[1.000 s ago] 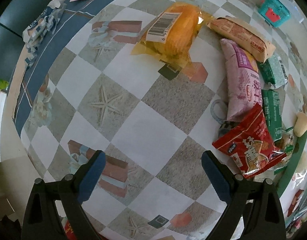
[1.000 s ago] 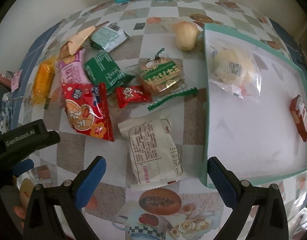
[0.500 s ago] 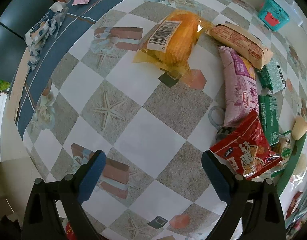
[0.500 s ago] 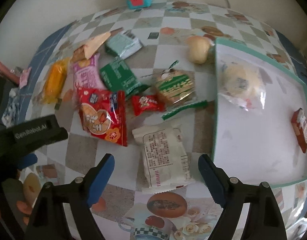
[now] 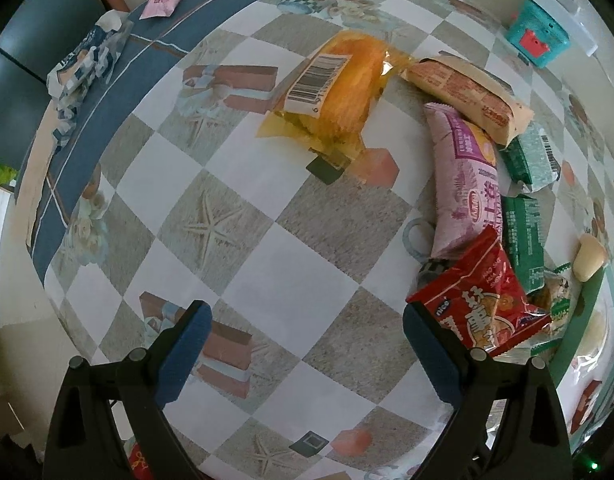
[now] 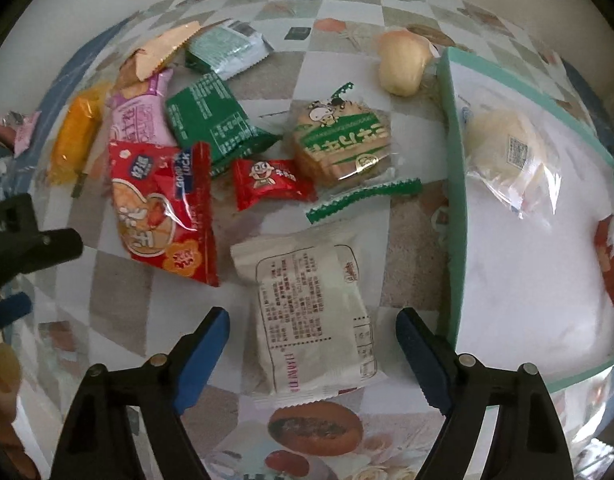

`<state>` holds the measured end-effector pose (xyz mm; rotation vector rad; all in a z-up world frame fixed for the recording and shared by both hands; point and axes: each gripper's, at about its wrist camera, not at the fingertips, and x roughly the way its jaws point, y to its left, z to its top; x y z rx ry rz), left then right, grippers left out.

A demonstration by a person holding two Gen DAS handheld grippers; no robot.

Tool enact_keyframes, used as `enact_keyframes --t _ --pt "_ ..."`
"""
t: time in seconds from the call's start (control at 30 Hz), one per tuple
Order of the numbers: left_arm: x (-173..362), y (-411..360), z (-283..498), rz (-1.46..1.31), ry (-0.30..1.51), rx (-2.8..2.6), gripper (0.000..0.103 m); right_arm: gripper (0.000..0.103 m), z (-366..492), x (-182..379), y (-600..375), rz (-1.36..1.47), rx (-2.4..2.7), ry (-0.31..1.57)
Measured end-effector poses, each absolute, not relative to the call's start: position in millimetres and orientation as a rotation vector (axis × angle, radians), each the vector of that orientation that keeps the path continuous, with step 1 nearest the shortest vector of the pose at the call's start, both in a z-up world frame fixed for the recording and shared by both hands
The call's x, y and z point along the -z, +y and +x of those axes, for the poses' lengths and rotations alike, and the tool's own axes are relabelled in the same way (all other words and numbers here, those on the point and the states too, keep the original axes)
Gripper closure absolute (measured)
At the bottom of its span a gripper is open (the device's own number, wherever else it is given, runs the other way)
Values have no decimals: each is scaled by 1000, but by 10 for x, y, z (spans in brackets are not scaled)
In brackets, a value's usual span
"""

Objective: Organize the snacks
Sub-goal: 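Grasp the red 'nice' snack bag with the left tool while the right tool grasps the white printed pouch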

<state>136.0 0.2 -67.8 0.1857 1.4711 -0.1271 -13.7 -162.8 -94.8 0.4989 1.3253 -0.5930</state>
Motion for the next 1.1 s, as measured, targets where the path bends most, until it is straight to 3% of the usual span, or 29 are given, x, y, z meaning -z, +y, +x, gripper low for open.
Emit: enact_keyframes --t 0.2,0.57,0.63,0.7,0.73,0.77,1.1 --pt "578 -94 1355 204 1439 167 7 22 -91 937 -1569 459 586 1327" --pt "468 -225 1351 215 1414 183 7 13 -81 1006 -1565 461 569 1345" --pt "447 -245 1345 214 1410 191 7 16 -67 1012 -1555 455 572 1337" --pt "406 -277 1337 212 1406 203 7 26 -70 966 -1541 443 570 1315" --pt "402 -295 1329 212 1404 210 7 39 -65 932 -1520 438 569 1307" --pt "390 -317 1325 212 1403 218 7 45 -61 907 -1518 435 569 1300" --pt "315 -671 1187 219 1409 391 7 47 -135 894 -1635 511 576 1281"
